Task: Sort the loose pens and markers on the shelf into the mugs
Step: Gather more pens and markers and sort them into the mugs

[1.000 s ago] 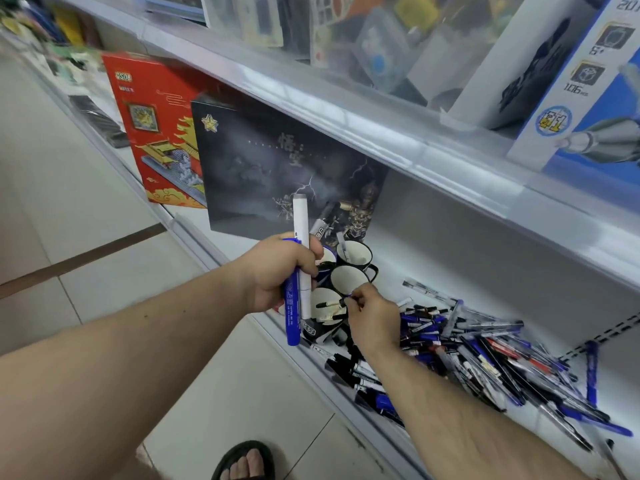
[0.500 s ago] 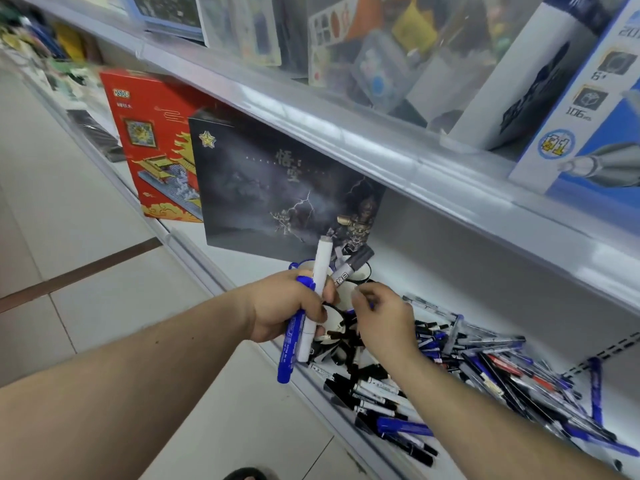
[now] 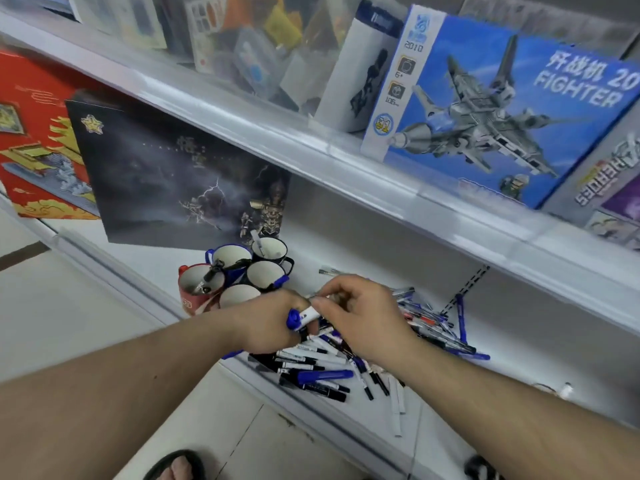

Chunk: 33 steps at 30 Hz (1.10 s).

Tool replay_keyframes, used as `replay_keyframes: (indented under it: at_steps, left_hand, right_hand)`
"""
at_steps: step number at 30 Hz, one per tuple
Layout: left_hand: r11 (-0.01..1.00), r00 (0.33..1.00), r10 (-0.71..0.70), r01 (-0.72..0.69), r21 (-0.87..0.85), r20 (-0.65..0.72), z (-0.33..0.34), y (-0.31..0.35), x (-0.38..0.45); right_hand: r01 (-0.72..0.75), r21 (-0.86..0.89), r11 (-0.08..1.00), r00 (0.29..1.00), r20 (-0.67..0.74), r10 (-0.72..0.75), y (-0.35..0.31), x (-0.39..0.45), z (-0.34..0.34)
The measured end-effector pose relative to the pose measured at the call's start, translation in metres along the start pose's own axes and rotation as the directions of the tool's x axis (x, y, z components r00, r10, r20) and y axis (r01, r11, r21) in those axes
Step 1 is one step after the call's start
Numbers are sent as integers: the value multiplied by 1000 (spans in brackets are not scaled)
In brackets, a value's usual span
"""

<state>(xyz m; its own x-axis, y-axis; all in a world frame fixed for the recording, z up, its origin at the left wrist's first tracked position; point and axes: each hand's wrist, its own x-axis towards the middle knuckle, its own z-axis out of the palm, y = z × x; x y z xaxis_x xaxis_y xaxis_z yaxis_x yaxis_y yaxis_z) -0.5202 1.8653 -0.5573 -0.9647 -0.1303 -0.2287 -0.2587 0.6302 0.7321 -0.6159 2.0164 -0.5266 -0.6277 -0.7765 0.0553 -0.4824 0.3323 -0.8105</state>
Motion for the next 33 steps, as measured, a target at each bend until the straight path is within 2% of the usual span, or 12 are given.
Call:
replay_keyframes:
  at_steps: [3,5,9,12,16,18,19,22,28,30,33]
  left_hand:
    - [998,999,20,-17,-68,43,21,17,12]
    - [996,998,3,3,-89,66,37,29,24]
    - [990,996,-23,34,-140,81,65,64,48]
    - [967,998,-42,50,-248,39,86,83,66]
    - [948,999,-37,39,-317,12,115,103,86]
    - [942,999,-34,41,-334,27,128,116,94]
    - [937,999,-18,31,-347,41,135,122,98]
    - [928,996,28,6,-374,85,154,135,106]
    - [923,991,34,18,-384,130,170,141,120]
    - [927,991,36,15,-374,127,174,138,124]
    - [945,992,49,-8,-327,115,178,130,130]
  right_hand:
    - [0,-146,989,998,-69,-10,13,-16,-30]
    - [-51,-186,981,993,-118,29,25,-28,-56]
    - [-209,-16,978,948,-247,199,58,-47,-114]
    - [-265,124,956,861,-416,292,85,-63,-157]
    - [-370,233,900,658,-618,430,126,-96,-212]
    - [-454,153,878,571,-706,418,149,-112,-234]
    - [-499,96,861,554,-729,402,159,-118,-243]
    - [-599,-80,797,558,-756,343,179,-133,-262]
    - [-660,-206,723,529,-811,252,213,-143,-271]
    - [-707,-257,659,512,-829,225,225,-140,-272]
    - [-740,-257,622,479,-850,219,240,-136,-272]
